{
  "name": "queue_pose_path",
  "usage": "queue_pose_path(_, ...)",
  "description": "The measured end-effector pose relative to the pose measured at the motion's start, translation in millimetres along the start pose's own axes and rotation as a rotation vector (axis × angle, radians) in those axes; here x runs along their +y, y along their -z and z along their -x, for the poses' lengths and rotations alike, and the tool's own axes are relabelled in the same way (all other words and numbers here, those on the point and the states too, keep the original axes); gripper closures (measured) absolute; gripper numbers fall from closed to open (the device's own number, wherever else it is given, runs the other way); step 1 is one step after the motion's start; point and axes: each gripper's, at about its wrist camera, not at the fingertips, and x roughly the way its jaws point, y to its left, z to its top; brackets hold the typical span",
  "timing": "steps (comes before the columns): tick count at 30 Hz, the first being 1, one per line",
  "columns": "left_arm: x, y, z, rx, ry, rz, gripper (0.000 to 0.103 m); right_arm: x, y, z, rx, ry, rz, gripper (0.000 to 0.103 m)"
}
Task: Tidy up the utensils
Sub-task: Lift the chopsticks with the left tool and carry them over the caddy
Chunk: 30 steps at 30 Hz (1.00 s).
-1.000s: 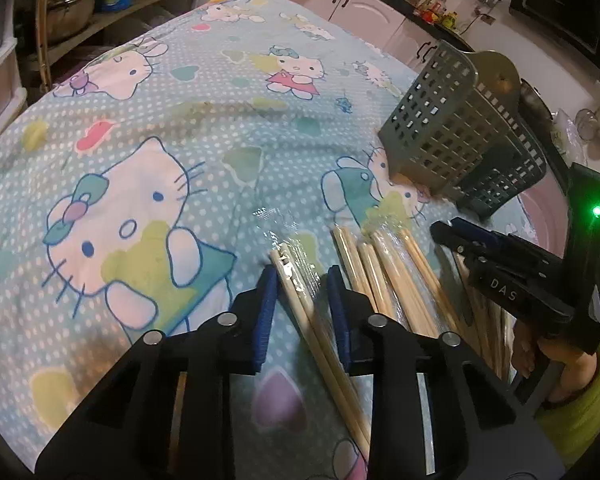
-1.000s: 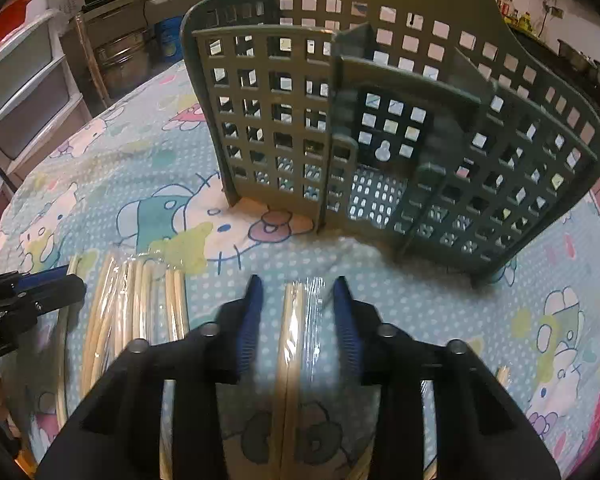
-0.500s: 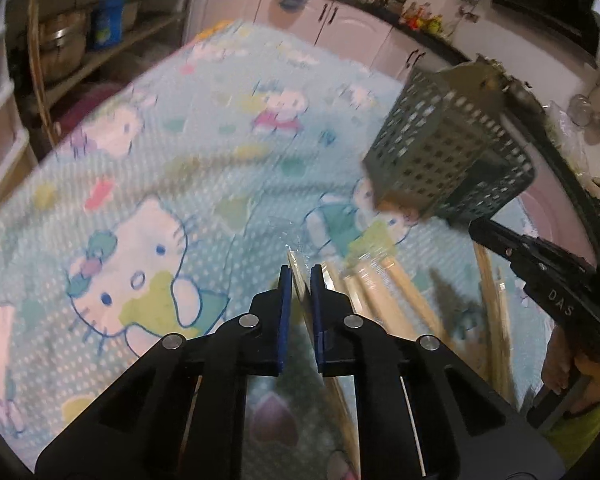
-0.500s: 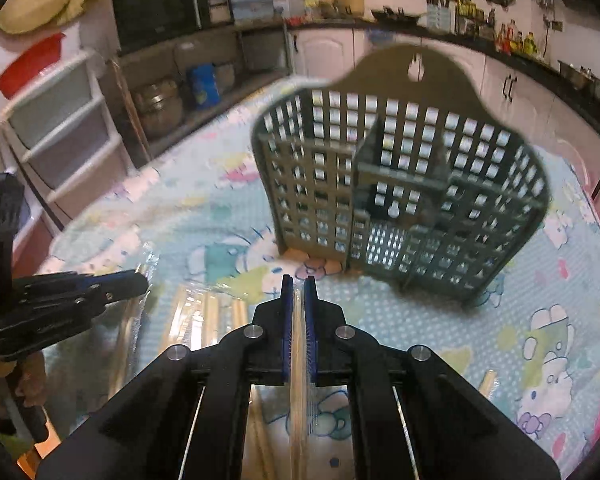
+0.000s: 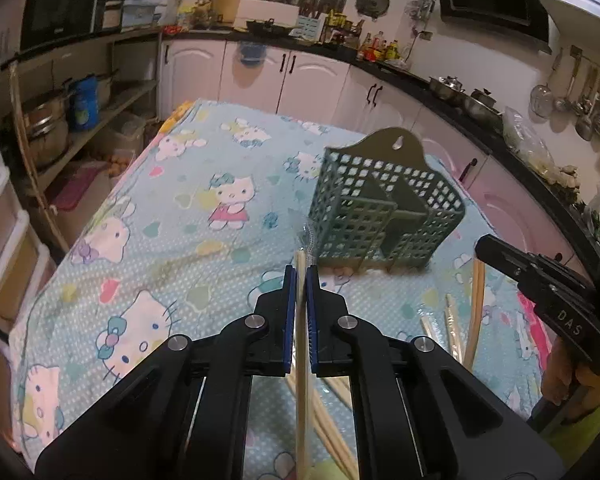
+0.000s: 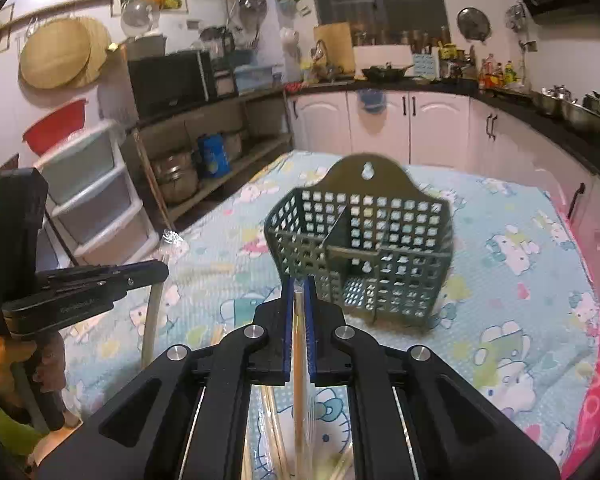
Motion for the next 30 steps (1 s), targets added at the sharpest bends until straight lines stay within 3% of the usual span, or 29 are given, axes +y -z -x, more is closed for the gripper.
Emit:
queue_pose_path(12, -39, -31, 20, -0.092, 0.023, -0.073, 0.102, -18, -18, 57, -0.15, 0.016, -0.02, 0.098)
queue_pose_path(30, -78, -103, 23, -0.204, 0.074, -0.12, 0.102, -40, -70, 90, -0.257, 0.063, -0.018, 0.098)
